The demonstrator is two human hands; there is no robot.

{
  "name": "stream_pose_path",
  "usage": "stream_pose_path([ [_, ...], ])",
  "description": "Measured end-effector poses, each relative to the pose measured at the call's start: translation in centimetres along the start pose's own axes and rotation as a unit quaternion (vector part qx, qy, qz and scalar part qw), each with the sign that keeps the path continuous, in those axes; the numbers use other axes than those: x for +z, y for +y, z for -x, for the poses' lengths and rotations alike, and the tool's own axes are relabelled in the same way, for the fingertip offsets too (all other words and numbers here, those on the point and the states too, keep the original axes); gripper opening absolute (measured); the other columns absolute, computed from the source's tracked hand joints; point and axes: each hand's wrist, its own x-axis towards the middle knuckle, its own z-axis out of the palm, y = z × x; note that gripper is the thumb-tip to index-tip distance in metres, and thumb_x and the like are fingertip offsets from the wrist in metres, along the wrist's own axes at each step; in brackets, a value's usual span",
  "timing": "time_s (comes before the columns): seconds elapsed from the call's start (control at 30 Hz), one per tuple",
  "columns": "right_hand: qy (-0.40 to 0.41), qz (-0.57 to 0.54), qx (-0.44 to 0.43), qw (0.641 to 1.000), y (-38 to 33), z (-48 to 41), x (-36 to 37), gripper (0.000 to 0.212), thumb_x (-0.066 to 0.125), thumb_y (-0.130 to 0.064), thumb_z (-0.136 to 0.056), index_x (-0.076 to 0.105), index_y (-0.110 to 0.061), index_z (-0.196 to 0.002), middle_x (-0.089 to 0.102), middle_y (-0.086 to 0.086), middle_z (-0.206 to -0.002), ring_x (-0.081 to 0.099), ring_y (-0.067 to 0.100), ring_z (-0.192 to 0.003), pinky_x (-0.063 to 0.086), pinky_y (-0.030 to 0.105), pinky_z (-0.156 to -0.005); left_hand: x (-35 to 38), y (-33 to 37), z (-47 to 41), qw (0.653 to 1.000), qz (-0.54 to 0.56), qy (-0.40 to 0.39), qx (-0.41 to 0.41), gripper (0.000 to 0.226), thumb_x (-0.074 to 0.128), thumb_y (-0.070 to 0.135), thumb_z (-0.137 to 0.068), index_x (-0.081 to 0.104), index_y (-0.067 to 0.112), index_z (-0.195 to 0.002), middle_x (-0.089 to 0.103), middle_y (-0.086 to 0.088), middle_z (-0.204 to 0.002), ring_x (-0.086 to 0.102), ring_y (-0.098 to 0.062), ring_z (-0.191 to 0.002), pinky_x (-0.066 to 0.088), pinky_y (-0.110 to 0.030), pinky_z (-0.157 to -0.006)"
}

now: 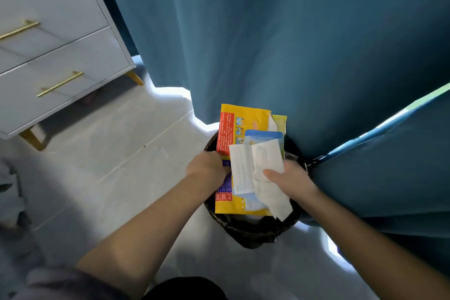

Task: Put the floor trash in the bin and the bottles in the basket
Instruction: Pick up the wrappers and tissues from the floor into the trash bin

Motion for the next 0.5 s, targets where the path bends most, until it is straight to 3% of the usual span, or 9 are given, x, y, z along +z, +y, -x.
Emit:
stream_pose_path([
  [0.13, 0.012, 0.031, 0.035, 0.999, 0.9, -1.7, 1.8, 0.037, 0.059, -0.029, -0.090, 0.059, -0.007, -0.120, 0.062, 0.011, -0.118, 0.057, 0.026, -0.110, 0.043, 0.026, -0.082, -0.5, 0.0, 0.7, 0.981, -0.105, 0.157, 0.045, 0.032, 0.051, 0.037, -0.093, 0.043, 0.013, -0.113, 0.058, -0.004, -0.107, 0.061, -0.026, -0.094, 0.042, -0.033, -0.065],
  [0.23, 0.061, 0.025, 0.032, 0.997, 1.2, -2.0, 2.7, 0.040, 0.064, -0.029, -0.086, 0.055, -0.006, -0.117, 0.060, 0.013, -0.117, 0.058, 0.027, -0.104, 0.047, 0.029, -0.082, -0.1, -0.3, 1.1, 0.926, -0.202, 0.250, 0.200, 0.028, 0.045, 0.027, -0.095, 0.040, 0.016, -0.120, 0.048, -0.005, -0.121, 0.051, -0.025, -0.106, 0.040, -0.035, -0.080],
  [0.3, 0.077, 0.051, 0.031, 0.995, 1.1, -2.0, 3.1, 0.041, 0.066, -0.031, -0.085, 0.051, -0.004, -0.113, 0.059, 0.015, -0.115, 0.058, 0.030, -0.103, 0.048, 0.033, -0.081, 0.9, -0.5, 1.1, 0.909, -0.251, 0.223, 0.246, 0.034, 0.047, 0.030, -0.094, 0.037, 0.019, -0.124, 0.042, -0.005, -0.128, 0.044, -0.026, -0.113, 0.036, -0.037, -0.089],
  [0.4, 0.082, 0.093, 0.033, 0.992, 0.9, -2.3, 3.6, 0.045, 0.066, -0.035, -0.086, 0.047, -0.005, -0.113, 0.058, 0.016, -0.118, 0.057, 0.033, -0.108, 0.046, 0.034, -0.081, 2.5, -0.6, 0.3, 0.913, -0.308, 0.169, 0.206, 0.047, 0.052, 0.037, -0.091, 0.030, 0.020, -0.130, 0.038, -0.006, -0.130, 0.040, -0.026, -0.116, 0.032, -0.039, -0.095],
  [0.5, 0.080, 0.117, 0.047, 0.989, 0.8, -2.8, 3.9, 0.049, 0.065, -0.037, -0.087, 0.044, -0.006, -0.118, 0.057, 0.016, -0.121, 0.056, 0.034, -0.111, 0.044, 0.031, -0.076, 3.0, -0.1, -0.7, 0.914, -0.337, 0.144, 0.175, 0.045, 0.052, 0.033, -0.092, 0.032, 0.020, -0.131, 0.039, -0.007, -0.128, 0.039, -0.026, -0.116, 0.030, -0.040, -0.099],
])
